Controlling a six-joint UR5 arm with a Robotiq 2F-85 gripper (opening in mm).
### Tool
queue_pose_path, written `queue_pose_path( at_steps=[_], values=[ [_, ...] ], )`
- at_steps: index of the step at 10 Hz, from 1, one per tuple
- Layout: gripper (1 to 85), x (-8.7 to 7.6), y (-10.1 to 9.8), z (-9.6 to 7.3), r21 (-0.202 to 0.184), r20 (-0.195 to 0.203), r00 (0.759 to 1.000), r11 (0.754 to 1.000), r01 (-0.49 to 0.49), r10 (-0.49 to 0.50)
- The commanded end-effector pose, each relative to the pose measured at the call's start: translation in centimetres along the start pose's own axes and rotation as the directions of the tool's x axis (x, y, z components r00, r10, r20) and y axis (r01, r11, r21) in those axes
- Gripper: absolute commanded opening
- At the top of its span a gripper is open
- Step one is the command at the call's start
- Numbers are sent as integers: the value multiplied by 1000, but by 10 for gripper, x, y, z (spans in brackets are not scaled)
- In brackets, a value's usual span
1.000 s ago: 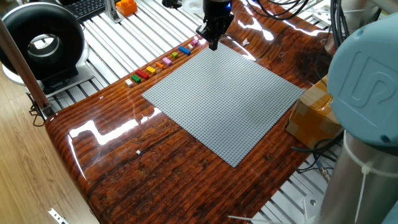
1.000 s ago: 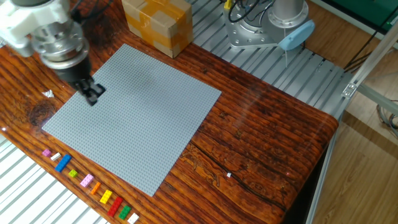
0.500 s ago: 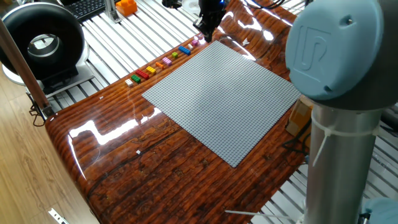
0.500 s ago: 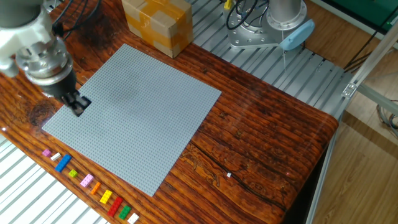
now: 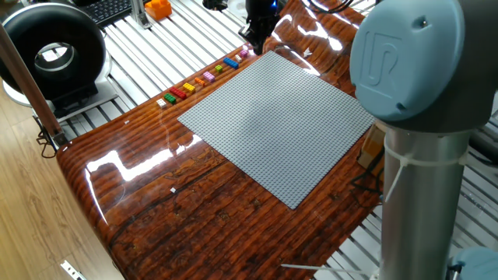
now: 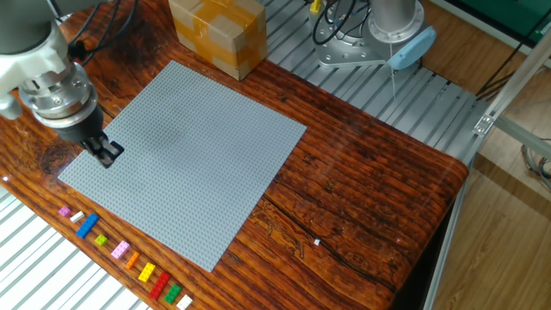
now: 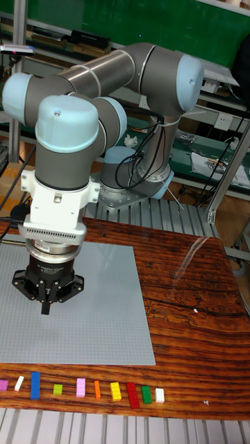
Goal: Build with small Lego blocks
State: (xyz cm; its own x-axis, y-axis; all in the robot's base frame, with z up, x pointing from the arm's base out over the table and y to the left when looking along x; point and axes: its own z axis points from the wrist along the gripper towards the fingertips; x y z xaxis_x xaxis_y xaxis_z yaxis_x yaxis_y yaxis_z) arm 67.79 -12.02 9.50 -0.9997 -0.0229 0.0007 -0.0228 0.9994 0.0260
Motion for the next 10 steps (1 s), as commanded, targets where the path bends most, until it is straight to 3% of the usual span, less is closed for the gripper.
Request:
queue_pose_path(
  at_steps=[1, 3, 4, 5, 6, 10],
  values=[
    [10, -4, 7, 0, -31, 7, 996, 996, -86, 87],
    [10, -9, 11, 0, -47, 28, 997, 997, -66, 68],
    [10, -11, 4, 0, -20, 37, 998, 999, -42, 42],
    [10, -11, 4, 0, -21, 36, 999, 1000, -17, 18],
    [10, -11, 9, 0, -38, 37, 999, 999, 7, -6],
    [10, -48, -30, 15, -37, 35, 995, 995, 93, -92]
  ],
)
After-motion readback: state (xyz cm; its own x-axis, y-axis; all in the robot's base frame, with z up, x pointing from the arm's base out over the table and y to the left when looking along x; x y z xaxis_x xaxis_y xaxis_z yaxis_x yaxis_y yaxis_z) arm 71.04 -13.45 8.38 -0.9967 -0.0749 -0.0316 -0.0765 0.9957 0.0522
